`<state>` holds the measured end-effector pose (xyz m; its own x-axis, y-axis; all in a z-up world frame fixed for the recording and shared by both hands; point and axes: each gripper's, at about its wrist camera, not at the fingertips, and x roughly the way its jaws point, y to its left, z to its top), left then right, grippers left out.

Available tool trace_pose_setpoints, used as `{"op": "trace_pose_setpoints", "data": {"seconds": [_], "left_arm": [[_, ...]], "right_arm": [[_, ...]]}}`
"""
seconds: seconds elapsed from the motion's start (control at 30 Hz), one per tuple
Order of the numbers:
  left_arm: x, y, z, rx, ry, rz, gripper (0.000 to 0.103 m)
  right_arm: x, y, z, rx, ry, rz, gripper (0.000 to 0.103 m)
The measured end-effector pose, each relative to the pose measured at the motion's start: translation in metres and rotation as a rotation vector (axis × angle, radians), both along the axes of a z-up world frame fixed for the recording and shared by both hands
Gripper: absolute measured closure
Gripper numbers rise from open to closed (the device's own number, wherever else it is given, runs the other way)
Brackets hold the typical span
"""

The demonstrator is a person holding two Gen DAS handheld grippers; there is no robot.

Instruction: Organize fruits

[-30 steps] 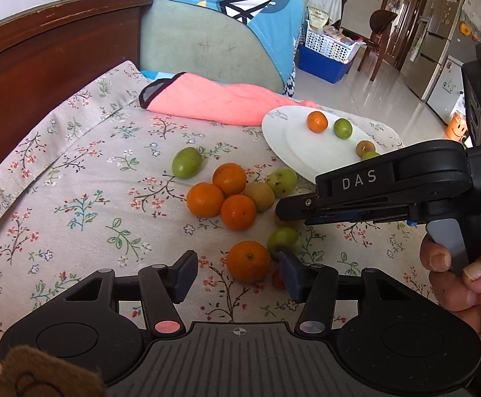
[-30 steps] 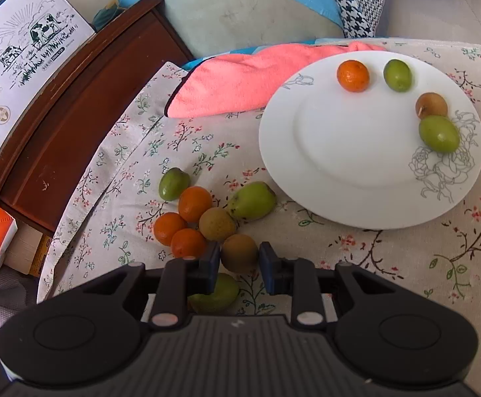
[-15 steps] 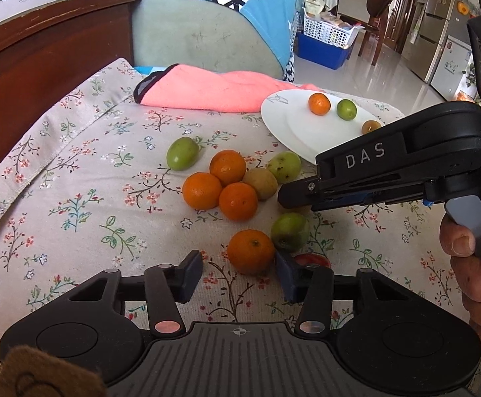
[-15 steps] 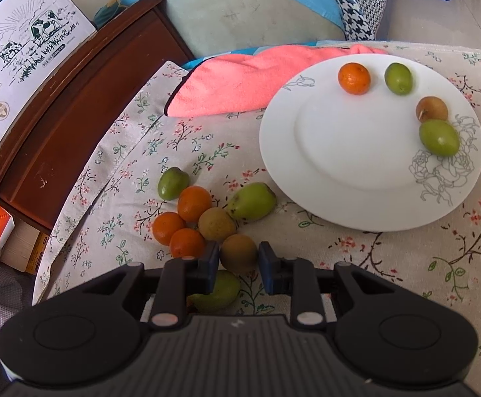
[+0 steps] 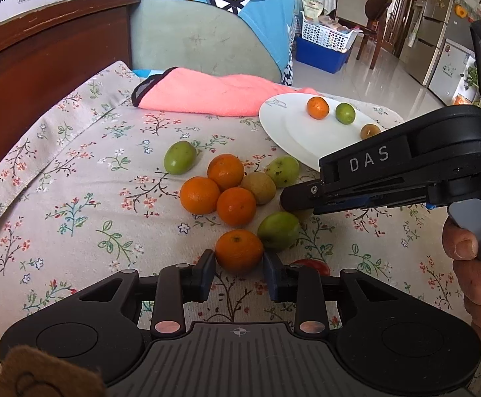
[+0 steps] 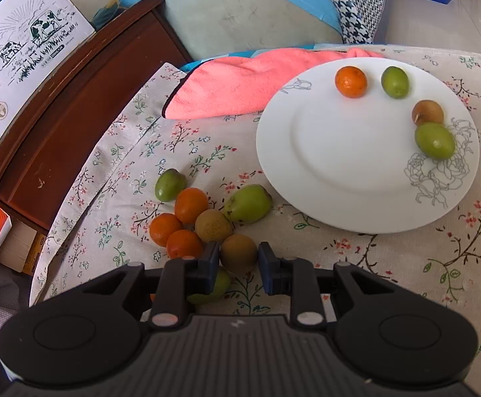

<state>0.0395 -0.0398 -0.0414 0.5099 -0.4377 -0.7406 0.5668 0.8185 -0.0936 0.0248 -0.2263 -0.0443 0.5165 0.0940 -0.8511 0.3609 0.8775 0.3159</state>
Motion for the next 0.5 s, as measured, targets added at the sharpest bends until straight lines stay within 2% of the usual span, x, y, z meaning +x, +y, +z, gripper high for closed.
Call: {"op": "trace_pose_setpoints", "data": {"seconds": [0.23, 0.33, 0.5], "left_arm": [[0.0002, -0.0024, -0.0017, 0.006, -0.019, -0.010, 0.069], [-0.0004, -0.0031, -0.0013, 0.009, -0.026, -0.024, 0.074], [-0.0034, -0.0042, 0.0010, 0.026, -0.035, -0.024, 0.074]], "right_arm": [[-0.0001, -0.0025, 0.0005, -0.004, -0.001, -0.012, 0.077], [-0.0004, -0.0019, 0.0006, -0.006, -0.002, -0.012, 0.077], [-0.0006, -0.0015, 0.0014, -0.008, -0.002, -0.007, 0.077]]}}
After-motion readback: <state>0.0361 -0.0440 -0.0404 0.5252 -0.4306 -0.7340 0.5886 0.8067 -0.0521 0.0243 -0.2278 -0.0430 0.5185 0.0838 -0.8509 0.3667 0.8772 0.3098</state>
